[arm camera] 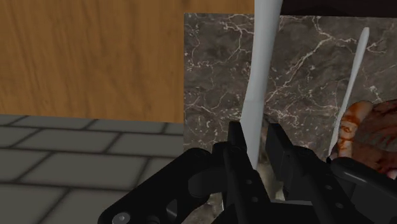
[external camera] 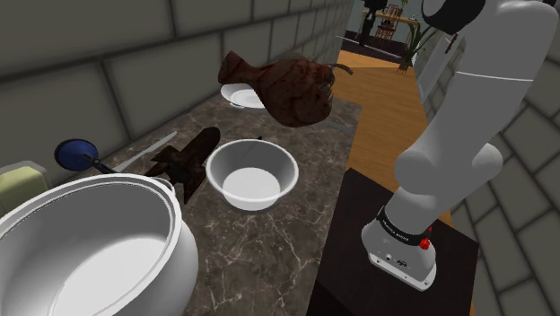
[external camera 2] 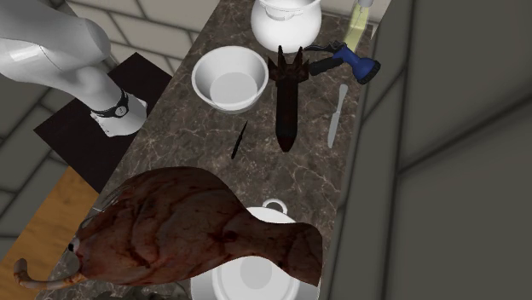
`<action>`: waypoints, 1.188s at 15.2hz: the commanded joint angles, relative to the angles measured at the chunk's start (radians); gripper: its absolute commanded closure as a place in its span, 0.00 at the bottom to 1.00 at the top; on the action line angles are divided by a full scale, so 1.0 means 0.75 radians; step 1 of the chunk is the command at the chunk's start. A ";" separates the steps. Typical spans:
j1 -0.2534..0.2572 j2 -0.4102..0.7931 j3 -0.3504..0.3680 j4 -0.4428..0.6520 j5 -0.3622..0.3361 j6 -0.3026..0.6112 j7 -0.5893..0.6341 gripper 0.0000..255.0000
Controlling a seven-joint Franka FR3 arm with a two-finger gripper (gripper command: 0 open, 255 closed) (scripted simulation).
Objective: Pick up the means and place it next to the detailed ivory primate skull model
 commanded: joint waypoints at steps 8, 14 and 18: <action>-0.023 0.018 -0.013 -0.102 0.006 0.119 -0.043 1.00; -0.017 0.003 -0.011 -0.230 0.003 0.232 -0.042 1.00; -0.014 0.001 -0.010 -0.305 0.003 0.305 -0.042 1.00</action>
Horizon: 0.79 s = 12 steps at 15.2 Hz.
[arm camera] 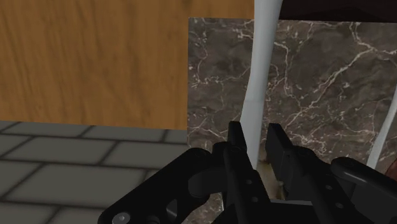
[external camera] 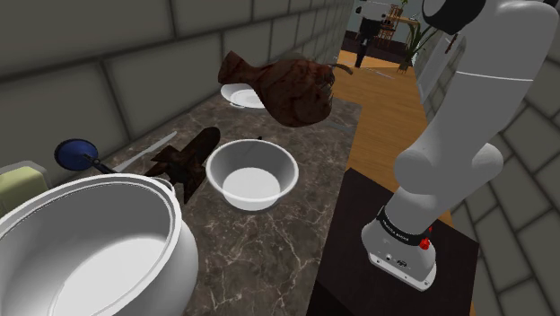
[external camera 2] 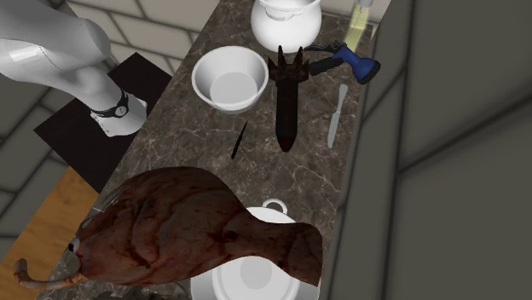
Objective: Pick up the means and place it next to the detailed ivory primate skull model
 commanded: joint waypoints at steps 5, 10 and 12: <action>0.003 0.005 0.002 -0.099 0.002 0.104 -0.001 1.00; 0.003 0.017 0.004 -0.172 0.007 0.190 -0.004 1.00; 0.003 0.024 0.005 -0.199 0.009 0.223 -0.005 1.00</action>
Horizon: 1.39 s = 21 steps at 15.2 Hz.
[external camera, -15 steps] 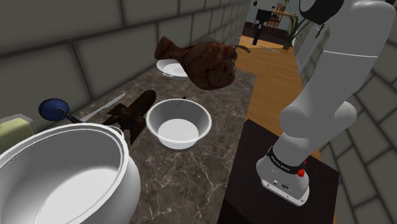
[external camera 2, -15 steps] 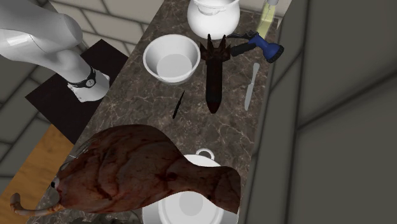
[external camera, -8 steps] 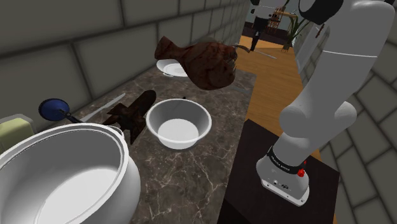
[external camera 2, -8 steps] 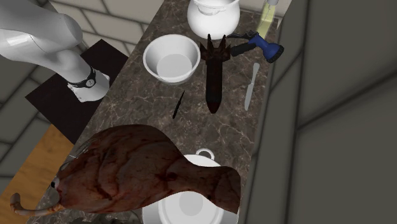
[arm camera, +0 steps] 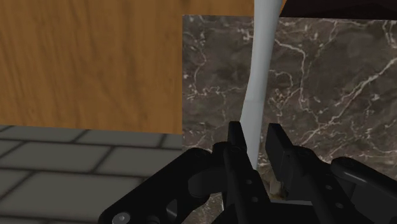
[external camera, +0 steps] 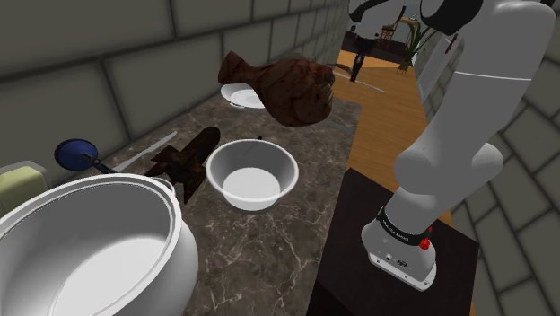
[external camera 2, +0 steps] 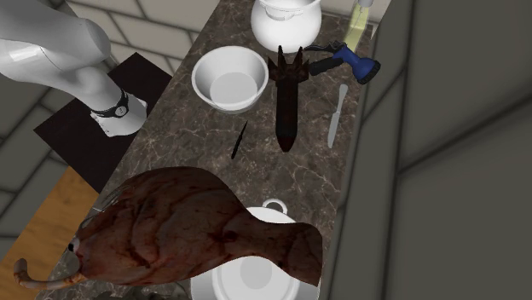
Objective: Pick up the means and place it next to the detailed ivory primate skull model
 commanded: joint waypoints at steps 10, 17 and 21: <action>-0.002 0.057 0.006 -0.125 0.020 0.180 -0.011 1.00; -0.006 0.107 0.012 -0.185 0.038 0.289 -0.022 1.00; -0.009 0.131 0.016 -0.206 0.046 0.332 -0.028 1.00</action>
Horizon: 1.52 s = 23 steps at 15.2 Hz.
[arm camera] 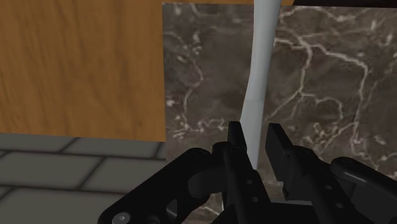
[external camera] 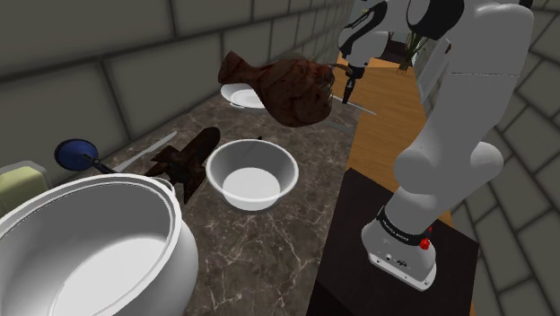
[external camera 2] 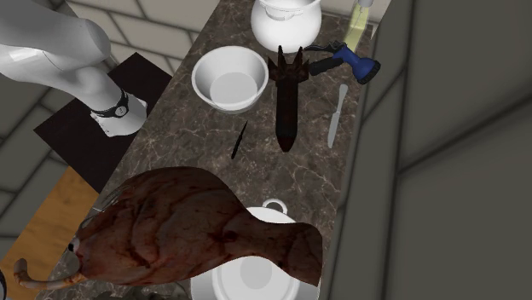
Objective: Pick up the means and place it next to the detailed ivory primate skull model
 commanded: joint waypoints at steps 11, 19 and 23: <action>0.000 0.003 0.000 -0.005 0.001 0.009 -0.001 0.00; 0.006 -0.065 -0.008 0.078 -0.023 -0.140 0.015 0.00; 0.006 -0.065 -0.008 0.078 -0.023 -0.140 0.015 0.00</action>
